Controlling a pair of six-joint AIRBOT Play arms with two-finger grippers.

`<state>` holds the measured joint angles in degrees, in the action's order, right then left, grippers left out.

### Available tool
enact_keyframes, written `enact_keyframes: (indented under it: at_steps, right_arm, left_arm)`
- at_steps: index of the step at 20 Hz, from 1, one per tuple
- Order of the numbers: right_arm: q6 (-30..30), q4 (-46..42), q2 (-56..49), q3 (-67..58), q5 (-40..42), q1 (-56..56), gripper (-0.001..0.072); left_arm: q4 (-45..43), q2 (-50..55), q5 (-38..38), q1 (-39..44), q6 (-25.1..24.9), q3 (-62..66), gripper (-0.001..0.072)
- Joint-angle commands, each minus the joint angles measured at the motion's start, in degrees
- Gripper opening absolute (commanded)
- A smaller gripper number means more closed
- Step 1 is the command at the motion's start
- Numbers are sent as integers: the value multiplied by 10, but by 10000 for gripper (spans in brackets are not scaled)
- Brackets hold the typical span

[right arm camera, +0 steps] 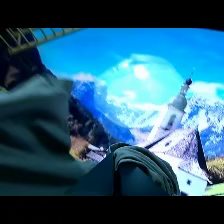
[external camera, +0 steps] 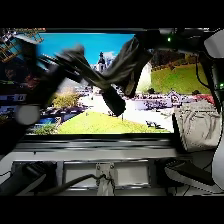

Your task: Fold the clothes and pants, and hang the long-sleeved shirts on hangers.

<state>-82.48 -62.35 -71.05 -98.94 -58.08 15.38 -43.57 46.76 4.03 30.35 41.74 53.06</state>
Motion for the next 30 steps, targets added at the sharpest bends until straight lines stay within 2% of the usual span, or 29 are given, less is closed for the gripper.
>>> enact_keyframes:
  at_steps: [1, 4, 7, 9, 12, 15, 17, 19, 21, 23, 25, 27, 28, 29, 30]
  right_arm:
    - [-5, 30, 15, -25, 13, 0, 26]
    - [-9, 44, 71, -36, -45, 5, 26]
    - [-29, 47, 150, -36, -104, 31, 26]
    - [-57, 47, 200, -36, -116, 57, 26]
    - [-117, 46, 257, -36, -132, 87, 26]
    - [-162, 28, 282, -36, -182, 88, 26]
    - [-184, -19, 281, -32, -240, 88, 26]
    - [-185, -46, 274, -3, -275, 88, 25]
    - [-155, -69, 260, 58, -294, 88, 25]
    - [-137, -119, 234, 138, -271, 88, 25]
    - [-124, -194, 188, 212, -179, 81, 22]
    - [-131, -230, 103, 240, -39, 48, 26]
    - [-160, -227, 51, 234, 32, 23, 28]
    - [-192, -215, -8, 214, 100, -2, 131]
    - [-224, -182, -57, 183, 131, -25, 460]
  left_arm:
    - [-51, -84, -68, -41, -9, 58, 4]
    - [-60, -129, -150, -40, -9, 107, 4]
    - [-60, -192, -168, -40, -9, 124, 3]
    - [-59, -234, -181, -40, -9, 131, 3]
    - [-59, -281, -242, -40, -4, 134, 3]
    - [-70, -293, -332, -40, 61, 134, 3]
    - [-143, -286, -401, -40, 141, 134, 3]
    - [-243, -258, -461, -40, 248, 134, 3]
    - [-326, -203, -503, -40, 310, 132, 3]
    - [-381, -117, -499, -40, 324, 124, 3]
    - [-451, 7, -432, -41, 325, 120, 3]
    - [-501, 146, -282, -51, 325, 126, 3]
    - [-498, 214, -210, -62, 341, 144, 3]
    - [-498, 271, -167, -71, 398, 174, 4]
    - [-491, 322, -156, -81, 480, 217, 6]
